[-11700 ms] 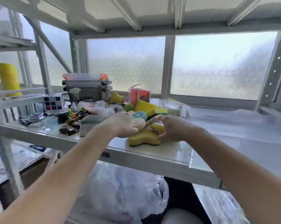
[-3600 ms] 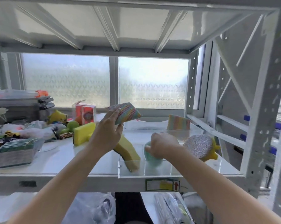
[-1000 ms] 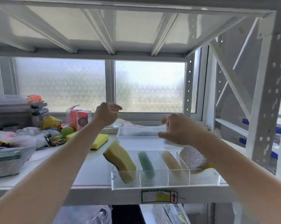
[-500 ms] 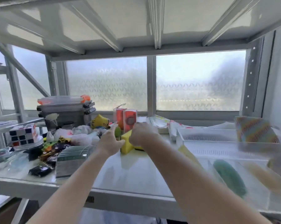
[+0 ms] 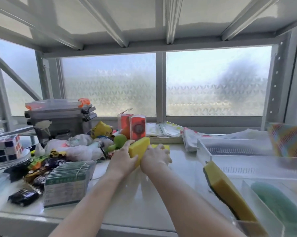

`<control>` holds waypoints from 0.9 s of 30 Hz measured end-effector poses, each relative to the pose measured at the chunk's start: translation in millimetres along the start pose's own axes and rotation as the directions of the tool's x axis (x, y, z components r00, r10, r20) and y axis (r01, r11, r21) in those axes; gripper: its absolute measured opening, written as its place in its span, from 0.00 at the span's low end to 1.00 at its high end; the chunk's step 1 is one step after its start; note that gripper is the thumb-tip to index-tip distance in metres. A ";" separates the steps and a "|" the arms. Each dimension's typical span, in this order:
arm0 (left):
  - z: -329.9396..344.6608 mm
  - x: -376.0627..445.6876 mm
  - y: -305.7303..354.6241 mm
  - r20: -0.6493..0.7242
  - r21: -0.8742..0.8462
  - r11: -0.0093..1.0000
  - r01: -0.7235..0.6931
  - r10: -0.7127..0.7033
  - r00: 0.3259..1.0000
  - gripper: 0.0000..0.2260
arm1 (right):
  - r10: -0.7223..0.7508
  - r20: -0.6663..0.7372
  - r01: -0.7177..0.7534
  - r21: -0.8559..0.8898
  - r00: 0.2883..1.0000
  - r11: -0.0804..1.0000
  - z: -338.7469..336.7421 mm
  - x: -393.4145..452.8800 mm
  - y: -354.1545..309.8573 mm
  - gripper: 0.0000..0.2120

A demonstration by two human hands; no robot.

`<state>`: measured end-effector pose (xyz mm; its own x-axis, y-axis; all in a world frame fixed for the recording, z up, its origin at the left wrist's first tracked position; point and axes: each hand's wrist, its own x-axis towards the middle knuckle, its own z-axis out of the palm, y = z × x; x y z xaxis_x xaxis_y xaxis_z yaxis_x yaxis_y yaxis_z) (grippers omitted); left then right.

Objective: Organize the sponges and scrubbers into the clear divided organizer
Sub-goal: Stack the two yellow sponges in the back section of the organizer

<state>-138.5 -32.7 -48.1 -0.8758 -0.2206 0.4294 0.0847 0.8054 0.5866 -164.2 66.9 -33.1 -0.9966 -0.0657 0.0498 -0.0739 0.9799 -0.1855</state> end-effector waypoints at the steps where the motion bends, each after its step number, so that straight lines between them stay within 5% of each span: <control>1: -1.7 -1.1 0.9 -0.013 0.007 1.000 0.003 -0.003 1.000 0.24 | 0.005 -0.012 -0.005 -0.010 1.000 1.000 0.4 -0.6 0.4 0.25; 10: -33.9 -29.2 22.8 -0.151 0.026 0.998 0.050 -0.046 0.987 0.22 | 0.148 0.018 -0.148 0.041 0.989 0.988 -9.2 -37.8 13.7 0.26; 19: -102.6 -62.0 76.0 -0.455 -0.071 0.997 -0.029 -0.006 0.891 0.18 | -0.188 -0.218 0.214 0.103 0.958 0.971 -92.9 -112.8 13.4 0.30; 23: -118.9 -69.3 111.0 -0.551 -0.147 0.985 -0.092 -0.004 0.834 0.18 | -0.189 -0.376 0.255 0.136 0.907 0.957 -153.0 -142.4 49.2 0.29; 27: -107.1 -72.5 151.2 -0.513 -0.215 0.964 -0.159 0.027 0.858 0.19 | -0.096 -0.433 0.213 0.230 0.896 0.950 -185.4 -151.9 102.8 0.32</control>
<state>-11.3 46.1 83.0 -0.5049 -0.4499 0.7366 0.3233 0.6927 0.6447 -13.6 212.6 122.3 -0.8702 -0.0711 0.4876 -0.2908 0.8730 -0.3915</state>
